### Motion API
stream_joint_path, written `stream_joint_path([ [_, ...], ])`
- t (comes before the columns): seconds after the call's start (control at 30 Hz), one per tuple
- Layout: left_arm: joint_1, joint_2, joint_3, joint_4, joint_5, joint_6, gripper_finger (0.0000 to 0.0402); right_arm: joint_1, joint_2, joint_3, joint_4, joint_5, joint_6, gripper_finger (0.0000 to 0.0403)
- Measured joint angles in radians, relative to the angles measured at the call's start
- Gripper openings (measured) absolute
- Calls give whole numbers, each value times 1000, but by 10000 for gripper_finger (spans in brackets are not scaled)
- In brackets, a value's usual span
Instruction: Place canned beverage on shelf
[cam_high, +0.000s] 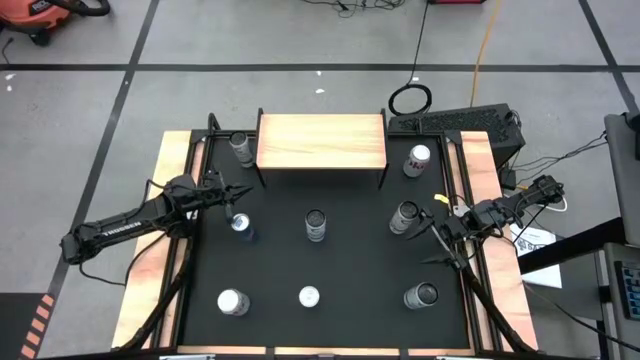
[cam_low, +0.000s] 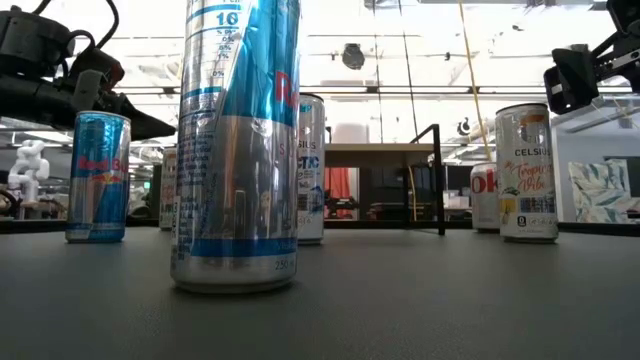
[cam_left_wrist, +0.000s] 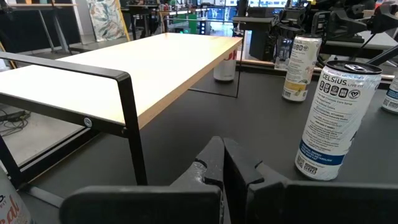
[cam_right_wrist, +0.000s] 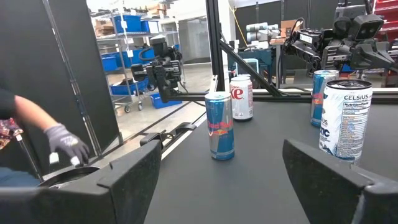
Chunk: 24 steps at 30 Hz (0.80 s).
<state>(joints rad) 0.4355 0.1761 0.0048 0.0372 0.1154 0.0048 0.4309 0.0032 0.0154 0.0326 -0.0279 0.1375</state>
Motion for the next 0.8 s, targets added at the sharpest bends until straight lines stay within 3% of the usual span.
stream_joint_path([
  [0.8, 0, 0, 0, 0, 0, 0, 0, 0, 0, 0, 7, 69, -95, 318],
])
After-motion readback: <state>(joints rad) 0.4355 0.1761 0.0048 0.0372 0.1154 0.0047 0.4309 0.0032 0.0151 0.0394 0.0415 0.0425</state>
